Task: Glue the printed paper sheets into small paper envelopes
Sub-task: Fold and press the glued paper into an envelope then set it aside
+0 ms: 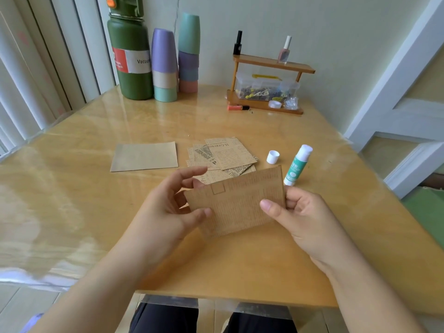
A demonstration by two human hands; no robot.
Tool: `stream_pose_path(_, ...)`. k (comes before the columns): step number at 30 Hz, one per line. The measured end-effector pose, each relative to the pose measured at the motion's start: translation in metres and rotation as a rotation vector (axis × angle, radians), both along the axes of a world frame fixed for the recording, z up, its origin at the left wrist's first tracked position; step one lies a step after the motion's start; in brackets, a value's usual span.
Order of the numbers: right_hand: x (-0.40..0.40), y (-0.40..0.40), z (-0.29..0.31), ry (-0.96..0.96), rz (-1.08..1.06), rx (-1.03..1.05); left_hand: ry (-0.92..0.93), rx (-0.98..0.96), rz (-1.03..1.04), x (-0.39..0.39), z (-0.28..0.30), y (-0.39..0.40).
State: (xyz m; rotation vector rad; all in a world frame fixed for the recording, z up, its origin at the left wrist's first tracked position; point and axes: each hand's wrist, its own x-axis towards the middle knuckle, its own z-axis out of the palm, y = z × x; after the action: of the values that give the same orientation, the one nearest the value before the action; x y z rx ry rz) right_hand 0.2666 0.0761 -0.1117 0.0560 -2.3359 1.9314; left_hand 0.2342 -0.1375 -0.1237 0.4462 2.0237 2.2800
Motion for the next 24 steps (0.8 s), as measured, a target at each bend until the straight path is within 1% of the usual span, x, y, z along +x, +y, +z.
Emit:
stream_pose_path(2, 0.000, -0.005, 0.002, 0.039, -0.006, -0.033, -0.033, 0.078, 0.001, 0.002, 0.006, -0.003)
stream_pose_path(5, 0.000, -0.011, 0.004, 0.072, -0.019, -0.078, -0.018, 0.108, -0.014, 0.003, 0.010, -0.009)
stream_pose_path(13, 0.001, -0.013, 0.008, 0.135, 0.012, -0.152, 0.094, 0.047, 0.108, 0.006, 0.016, -0.015)
stream_pose_path(19, -0.003, -0.010, 0.015, 0.236, -0.046, -0.108, 0.101, 0.024, 0.128, 0.006, 0.018, -0.016)
stream_pose_path(24, -0.006, -0.011, 0.017, 0.157, -0.021, -0.133, 0.128, -0.023, 0.155, 0.003, 0.018, -0.018)
